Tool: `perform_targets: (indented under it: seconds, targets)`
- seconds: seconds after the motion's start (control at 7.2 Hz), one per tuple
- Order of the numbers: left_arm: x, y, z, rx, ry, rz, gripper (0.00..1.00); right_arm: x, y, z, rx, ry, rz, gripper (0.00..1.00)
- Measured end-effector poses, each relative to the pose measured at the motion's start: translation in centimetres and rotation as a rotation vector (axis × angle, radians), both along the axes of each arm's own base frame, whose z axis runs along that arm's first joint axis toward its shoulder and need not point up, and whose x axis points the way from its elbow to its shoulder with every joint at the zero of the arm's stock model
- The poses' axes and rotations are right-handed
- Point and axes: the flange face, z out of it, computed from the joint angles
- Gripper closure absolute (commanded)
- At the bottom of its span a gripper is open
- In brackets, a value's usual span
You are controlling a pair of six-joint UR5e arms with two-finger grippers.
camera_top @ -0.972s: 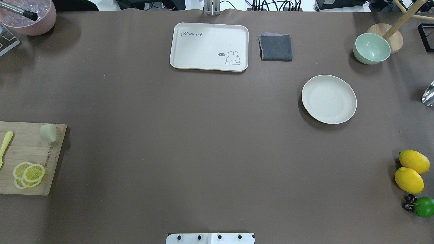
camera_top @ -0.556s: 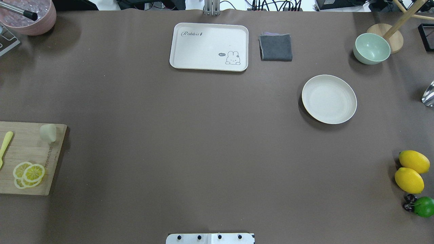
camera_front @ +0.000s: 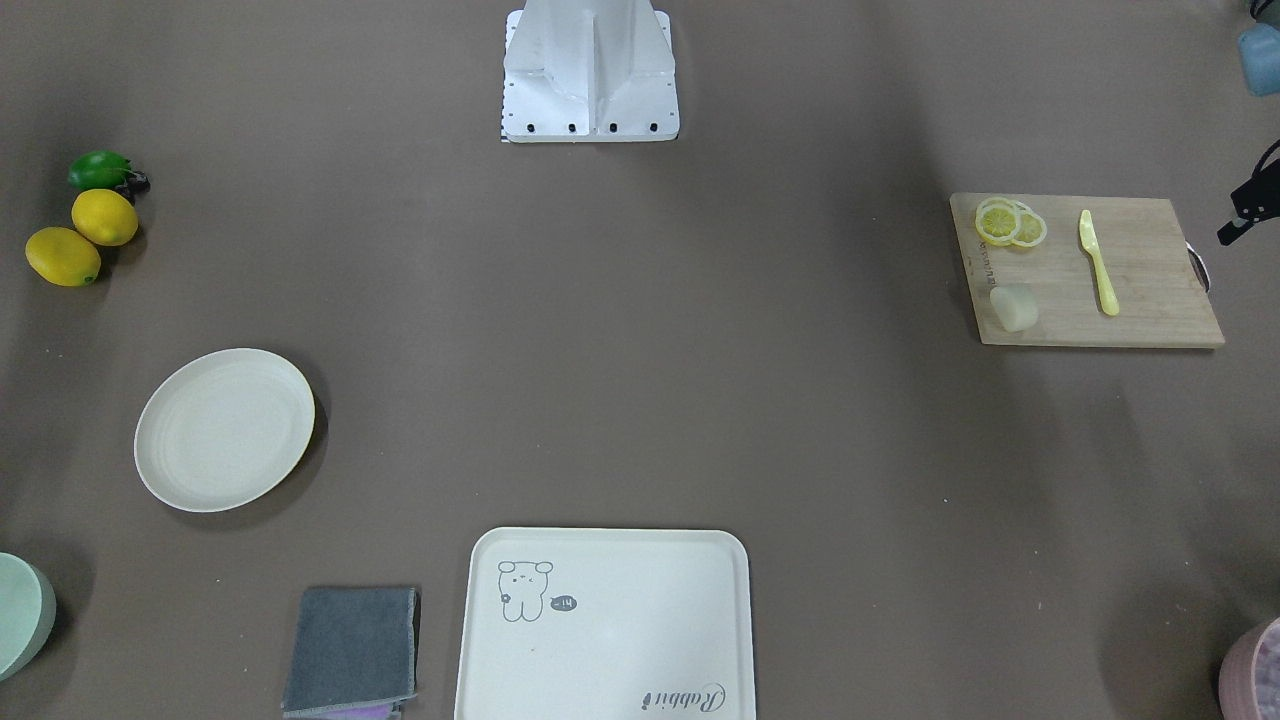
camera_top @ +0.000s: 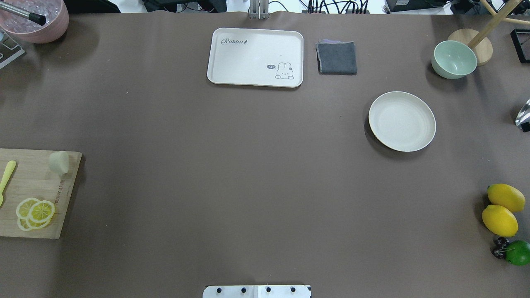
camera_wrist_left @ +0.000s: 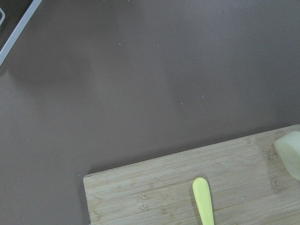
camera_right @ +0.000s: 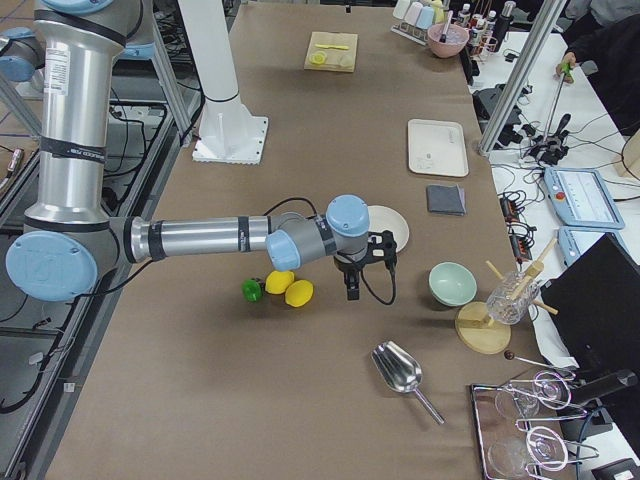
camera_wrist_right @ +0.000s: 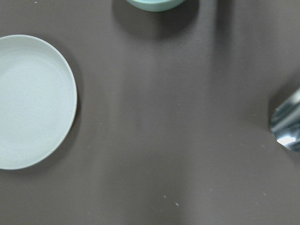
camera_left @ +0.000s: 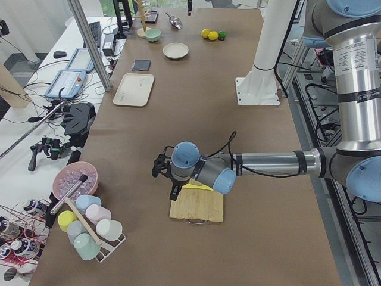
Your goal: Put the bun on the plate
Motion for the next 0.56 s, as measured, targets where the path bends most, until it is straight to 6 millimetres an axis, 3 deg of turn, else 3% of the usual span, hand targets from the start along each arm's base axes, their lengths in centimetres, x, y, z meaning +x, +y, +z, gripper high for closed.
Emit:
perform_targets:
  seconds: [0.28,0.42,0.56]
  targets:
    - [0.3,-0.6,0.0,-0.001,0.0,0.005,0.02,-9.0,-4.8,-3.1,0.006,0.016,-0.051,0.0]
    - [0.4,-0.7,0.0,0.0,0.0,0.006,0.02,-13.1,-6.6,-3.4,-0.011,0.048,-0.053,0.15]
    - [0.6,-0.8,-0.1,-0.006,0.001,0.002,0.02,-15.5,-7.6,-3.3,-0.029,0.067,-0.049,0.19]
